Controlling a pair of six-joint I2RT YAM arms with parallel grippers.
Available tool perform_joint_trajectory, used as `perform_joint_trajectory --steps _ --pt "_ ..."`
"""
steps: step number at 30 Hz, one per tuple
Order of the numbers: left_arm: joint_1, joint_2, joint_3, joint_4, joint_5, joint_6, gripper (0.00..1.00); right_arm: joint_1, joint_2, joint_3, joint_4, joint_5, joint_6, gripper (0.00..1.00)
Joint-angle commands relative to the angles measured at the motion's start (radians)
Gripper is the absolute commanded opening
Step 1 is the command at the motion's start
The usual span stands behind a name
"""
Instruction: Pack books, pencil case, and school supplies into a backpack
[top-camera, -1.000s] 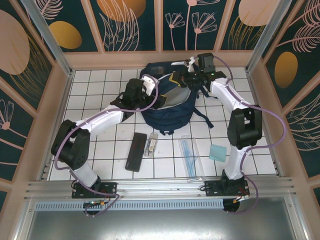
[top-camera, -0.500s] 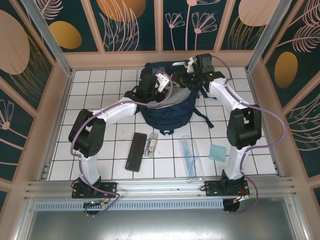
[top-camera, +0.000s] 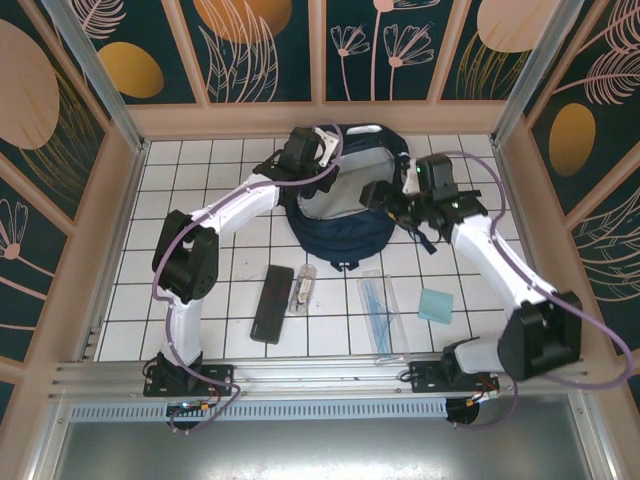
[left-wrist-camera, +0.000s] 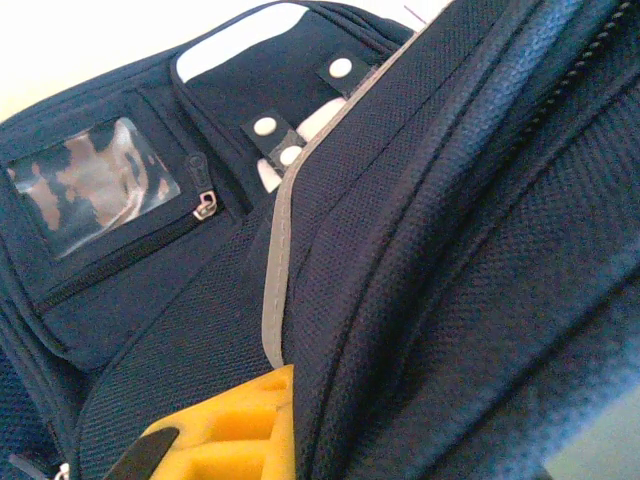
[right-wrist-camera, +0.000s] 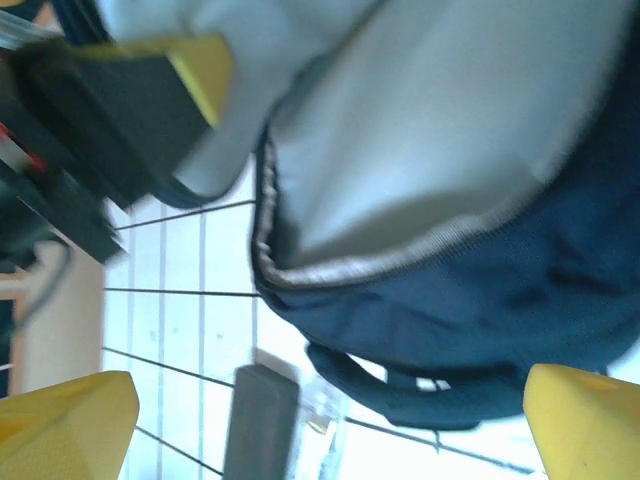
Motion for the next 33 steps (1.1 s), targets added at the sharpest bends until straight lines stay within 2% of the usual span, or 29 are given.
perform_joint_trajectory --steps 1,7,9,18,24,27,33 --pt "0.029 -0.001 0.058 -0.001 0.096 -0.151 0.00 0.064 -0.073 -0.125 -0.067 0.156 0.038 0.99" --pt "0.084 -0.033 0.010 0.075 0.281 -0.301 0.00 0.197 -0.109 -0.336 -0.050 0.241 0.151 0.99" --pt "0.086 -0.046 0.003 0.063 0.284 -0.309 0.00 0.255 -0.089 -0.361 -0.060 0.298 0.175 0.99" --pt "0.085 -0.167 -0.135 0.073 0.292 -0.365 0.00 0.409 0.060 -0.366 -0.146 0.510 0.219 0.99" --pt "0.086 -0.224 -0.201 0.104 0.289 -0.378 0.00 0.453 0.136 -0.382 -0.095 0.523 0.196 0.98" --pt "0.089 -0.219 -0.200 0.106 0.275 -0.376 0.00 0.469 0.171 -0.384 -0.065 0.514 0.191 0.93" --pt "0.133 -0.208 -0.222 0.177 0.241 -0.404 0.00 0.483 0.203 -0.393 -0.046 0.520 0.191 0.72"
